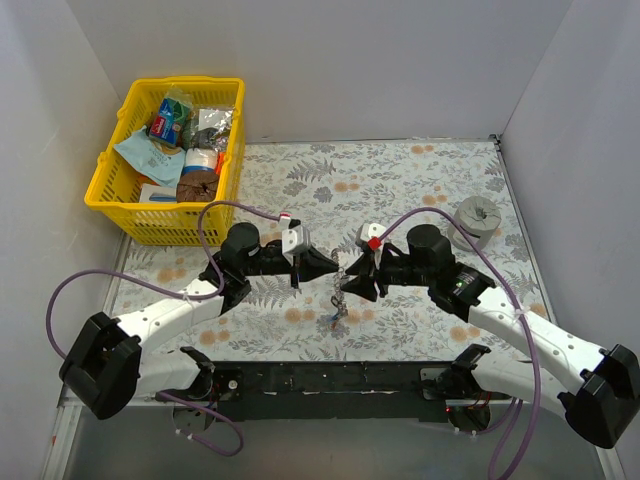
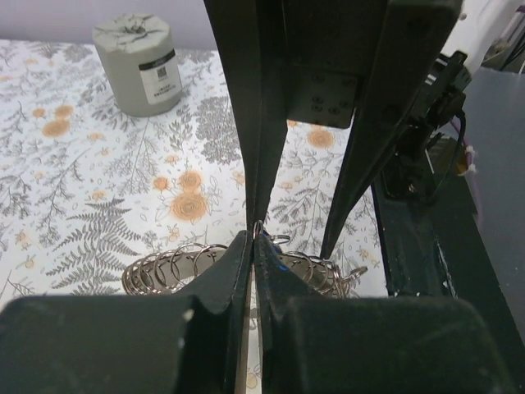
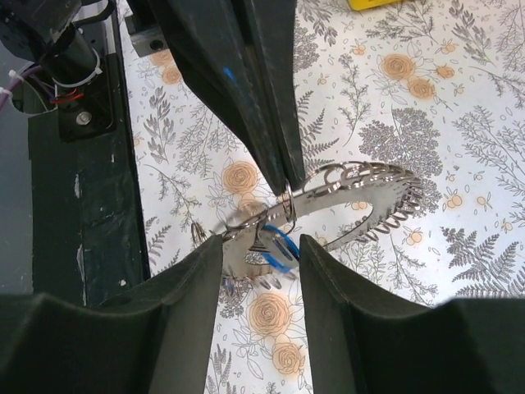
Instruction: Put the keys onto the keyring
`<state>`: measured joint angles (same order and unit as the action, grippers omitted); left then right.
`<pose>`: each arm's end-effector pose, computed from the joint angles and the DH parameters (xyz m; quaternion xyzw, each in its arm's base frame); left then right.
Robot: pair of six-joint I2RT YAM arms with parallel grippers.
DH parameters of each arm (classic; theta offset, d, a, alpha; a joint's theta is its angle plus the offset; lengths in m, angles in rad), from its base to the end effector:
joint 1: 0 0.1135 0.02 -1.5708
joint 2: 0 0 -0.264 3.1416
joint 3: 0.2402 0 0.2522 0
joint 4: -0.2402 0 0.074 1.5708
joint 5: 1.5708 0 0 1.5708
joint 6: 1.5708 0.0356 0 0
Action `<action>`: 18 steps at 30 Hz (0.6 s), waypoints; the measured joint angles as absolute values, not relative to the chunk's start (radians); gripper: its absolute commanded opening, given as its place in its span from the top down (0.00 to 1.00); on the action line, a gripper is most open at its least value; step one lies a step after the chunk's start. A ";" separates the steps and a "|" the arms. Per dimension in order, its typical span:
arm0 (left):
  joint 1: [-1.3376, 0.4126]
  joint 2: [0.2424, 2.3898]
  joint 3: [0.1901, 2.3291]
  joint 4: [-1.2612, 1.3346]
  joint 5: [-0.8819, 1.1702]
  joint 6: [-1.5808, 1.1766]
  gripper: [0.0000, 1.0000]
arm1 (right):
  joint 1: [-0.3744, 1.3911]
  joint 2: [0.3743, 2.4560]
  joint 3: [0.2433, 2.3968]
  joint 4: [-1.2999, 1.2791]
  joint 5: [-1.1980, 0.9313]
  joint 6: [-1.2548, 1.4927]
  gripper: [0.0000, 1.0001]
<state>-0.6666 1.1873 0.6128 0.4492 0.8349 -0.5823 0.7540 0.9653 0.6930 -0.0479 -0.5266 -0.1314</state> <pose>0.1853 -0.1794 0.2633 0.2968 0.6737 -0.6002 0.3128 0.1490 0.1645 0.2895 -0.4730 0.6421 0.3740 0.4734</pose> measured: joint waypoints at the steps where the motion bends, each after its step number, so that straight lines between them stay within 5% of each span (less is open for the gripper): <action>1: -0.660 1.183 0.606 0.478 0.842 -0.599 1.00 | 0.753 0.965 0.688 -0.042 -0.527 -0.133 0.51; 18: -0.624 1.151 0.502 0.851 0.958 -0.773 1.00 | 0.741 0.907 0.650 0.027 -0.500 -0.130 0.50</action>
<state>-0.6235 1.1507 0.5018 0.8509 0.9577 -0.7731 0.7406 0.9073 0.6502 0.0273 -0.4995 -0.1295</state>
